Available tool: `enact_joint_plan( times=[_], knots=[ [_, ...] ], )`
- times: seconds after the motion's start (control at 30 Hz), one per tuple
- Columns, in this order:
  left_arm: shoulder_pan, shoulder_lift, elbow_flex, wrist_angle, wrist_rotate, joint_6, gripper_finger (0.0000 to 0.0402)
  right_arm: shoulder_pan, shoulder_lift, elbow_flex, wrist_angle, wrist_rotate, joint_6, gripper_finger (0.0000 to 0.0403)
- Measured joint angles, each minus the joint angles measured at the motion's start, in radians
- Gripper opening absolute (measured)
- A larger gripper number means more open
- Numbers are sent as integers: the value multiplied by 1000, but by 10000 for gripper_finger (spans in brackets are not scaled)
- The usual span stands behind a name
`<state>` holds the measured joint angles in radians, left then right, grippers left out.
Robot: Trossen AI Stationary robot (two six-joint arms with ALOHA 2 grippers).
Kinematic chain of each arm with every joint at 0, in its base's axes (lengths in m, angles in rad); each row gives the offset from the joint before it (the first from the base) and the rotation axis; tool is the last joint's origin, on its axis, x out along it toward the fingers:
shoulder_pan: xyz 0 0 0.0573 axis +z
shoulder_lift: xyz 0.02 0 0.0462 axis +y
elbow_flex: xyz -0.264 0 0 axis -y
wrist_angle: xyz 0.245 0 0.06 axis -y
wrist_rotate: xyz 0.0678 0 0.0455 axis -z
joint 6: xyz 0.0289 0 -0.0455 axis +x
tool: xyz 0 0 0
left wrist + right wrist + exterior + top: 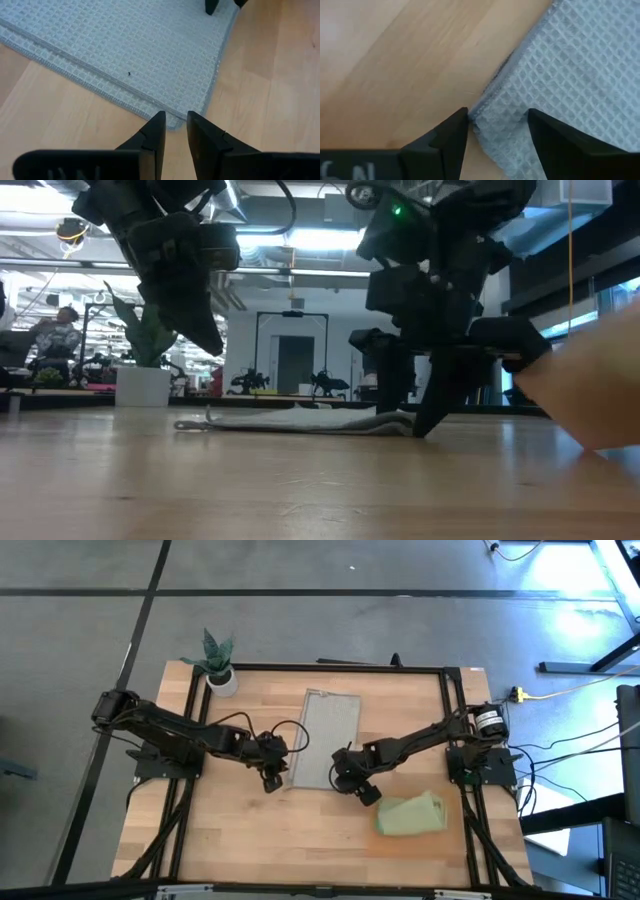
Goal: Roll microfiber towels into tight, uniform cylinder then place into a basket
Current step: Roll the gray microfiber towel
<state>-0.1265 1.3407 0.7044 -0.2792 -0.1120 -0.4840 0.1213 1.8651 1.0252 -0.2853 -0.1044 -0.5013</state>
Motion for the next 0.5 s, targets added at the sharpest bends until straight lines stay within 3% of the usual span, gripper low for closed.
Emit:
enact_joint_plan(
  times=[0.17,0.5],
  knots=[
    [-27,6,0,-15,4,76,71,1,-1,0,-1,10,0,181],
    [-30,6,0,-20,4,86,71,-1,-1,6,5,22,35,93]
  ],
)
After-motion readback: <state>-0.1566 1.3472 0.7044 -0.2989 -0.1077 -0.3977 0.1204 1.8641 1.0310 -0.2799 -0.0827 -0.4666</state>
